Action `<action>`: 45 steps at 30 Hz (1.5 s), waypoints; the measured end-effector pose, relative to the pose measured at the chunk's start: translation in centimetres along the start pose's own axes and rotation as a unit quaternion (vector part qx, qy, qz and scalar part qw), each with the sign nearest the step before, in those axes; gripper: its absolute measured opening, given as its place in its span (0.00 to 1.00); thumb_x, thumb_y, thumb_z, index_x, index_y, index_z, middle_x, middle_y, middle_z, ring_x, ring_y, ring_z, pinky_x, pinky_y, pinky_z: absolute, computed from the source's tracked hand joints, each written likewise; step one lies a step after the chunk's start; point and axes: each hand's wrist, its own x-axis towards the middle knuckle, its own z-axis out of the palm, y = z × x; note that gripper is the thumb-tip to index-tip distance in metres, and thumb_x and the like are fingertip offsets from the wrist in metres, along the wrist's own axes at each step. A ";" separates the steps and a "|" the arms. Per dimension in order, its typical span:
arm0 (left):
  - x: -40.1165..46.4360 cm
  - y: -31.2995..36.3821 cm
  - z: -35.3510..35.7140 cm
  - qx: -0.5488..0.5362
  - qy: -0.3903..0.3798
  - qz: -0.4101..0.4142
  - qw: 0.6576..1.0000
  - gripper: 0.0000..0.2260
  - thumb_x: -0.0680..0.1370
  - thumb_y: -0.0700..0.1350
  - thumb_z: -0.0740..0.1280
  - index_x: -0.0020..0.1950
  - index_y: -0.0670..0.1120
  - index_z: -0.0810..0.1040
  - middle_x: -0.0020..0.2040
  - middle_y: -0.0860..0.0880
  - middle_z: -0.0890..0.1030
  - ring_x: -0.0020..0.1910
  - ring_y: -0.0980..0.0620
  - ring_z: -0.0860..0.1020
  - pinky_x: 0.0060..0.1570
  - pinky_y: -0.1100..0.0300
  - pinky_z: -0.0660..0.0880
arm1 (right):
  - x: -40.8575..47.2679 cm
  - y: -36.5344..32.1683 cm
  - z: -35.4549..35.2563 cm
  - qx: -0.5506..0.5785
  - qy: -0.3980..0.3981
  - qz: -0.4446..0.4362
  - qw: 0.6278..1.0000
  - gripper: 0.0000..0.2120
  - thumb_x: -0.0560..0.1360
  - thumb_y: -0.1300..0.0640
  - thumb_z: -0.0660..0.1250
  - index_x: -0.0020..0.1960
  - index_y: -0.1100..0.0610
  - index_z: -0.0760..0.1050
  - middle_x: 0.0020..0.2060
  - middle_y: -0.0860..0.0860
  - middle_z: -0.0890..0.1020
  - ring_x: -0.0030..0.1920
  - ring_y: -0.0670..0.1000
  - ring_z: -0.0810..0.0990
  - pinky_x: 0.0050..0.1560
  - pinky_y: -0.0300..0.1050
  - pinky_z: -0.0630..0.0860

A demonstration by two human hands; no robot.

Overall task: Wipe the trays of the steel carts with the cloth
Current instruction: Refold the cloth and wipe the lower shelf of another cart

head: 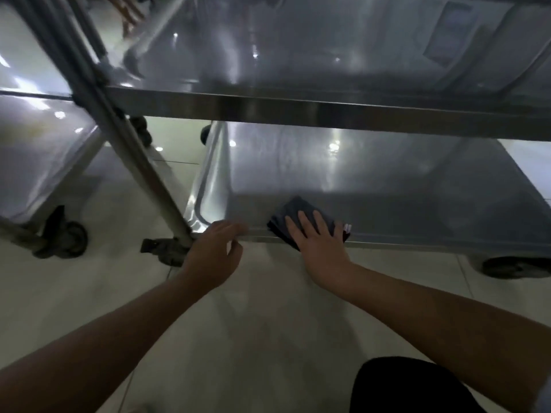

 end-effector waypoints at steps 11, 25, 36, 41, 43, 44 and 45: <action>-3.1 -6.4 -4.8 0.027 -0.026 -0.144 0.989 0.28 0.76 0.42 0.67 0.76 0.50 0.66 0.58 0.46 0.81 0.55 0.46 0.78 0.54 0.55 0.74 | 6.3 -14.8 -1.8 0.021 0.043 -0.109 0.993 0.42 0.80 0.61 0.61 0.81 0.47 0.36 0.81 0.54 0.42 0.80 0.62 0.40 0.75 0.70 0.45; -2.2 -8.0 -7.9 0.006 -0.013 -0.234 0.972 0.27 0.77 0.41 0.64 0.76 0.51 0.66 0.59 0.45 0.81 0.53 0.45 0.80 0.50 0.53 0.78 | 9.2 -19.0 -4.7 0.071 -0.018 -0.117 0.990 0.43 0.78 0.62 0.66 0.81 0.44 0.43 0.82 0.52 0.48 0.80 0.59 0.44 0.75 0.68 0.49; -5.2 5.6 -28.5 -0.253 -0.099 -0.414 0.869 0.22 0.76 0.41 0.72 0.69 0.49 0.76 0.61 0.51 0.80 0.61 0.52 0.78 0.60 0.60 0.74 | -5.9 -15.7 -26.0 0.512 -0.243 0.024 0.824 0.26 0.74 0.72 0.56 0.59 0.47 0.79 0.41 0.62 0.82 0.33 0.56 0.82 0.31 0.50 0.75; -6.9 18.8 -43.1 -0.350 0.072 -0.540 0.762 0.22 0.76 0.42 0.74 0.66 0.53 0.71 0.55 0.54 0.77 0.55 0.49 0.78 0.49 0.59 0.76 | -16.9 -15.6 -40.9 0.663 -0.302 0.080 0.681 0.30 0.69 0.78 0.56 0.61 0.54 0.79 0.53 0.60 0.82 0.53 0.60 0.81 0.45 0.52 0.80; -7.3 25.2 -48.6 -0.324 0.106 -0.578 0.741 0.03 0.77 0.43 0.72 0.49 0.49 0.81 0.43 0.51 0.83 0.48 0.45 0.82 0.45 0.53 0.78 | -21.2 -15.1 -48.0 0.702 -0.310 0.086 0.635 0.29 0.70 0.78 0.55 0.60 0.54 0.78 0.52 0.58 0.82 0.52 0.59 0.81 0.42 0.49 0.79; -7.3 28.5 -50.8 -0.335 0.105 -0.572 0.741 0.04 0.78 0.43 0.71 0.43 0.49 0.82 0.39 0.50 0.84 0.44 0.45 0.82 0.48 0.48 0.79 | -23.3 -14.9 -51.5 0.707 -0.304 0.074 0.634 0.29 0.70 0.78 0.55 0.58 0.53 0.79 0.52 0.57 0.82 0.50 0.58 0.81 0.40 0.47 0.79; -7.1 31.9 -52.9 -0.369 0.109 -0.563 0.732 0.06 0.78 0.43 0.71 0.41 0.50 0.83 0.39 0.50 0.84 0.43 0.46 0.82 0.51 0.45 0.79 | -25.3 -14.5 -54.7 0.705 -0.292 0.053 0.645 0.29 0.70 0.78 0.55 0.56 0.51 0.79 0.51 0.56 0.82 0.48 0.57 0.81 0.37 0.46 0.79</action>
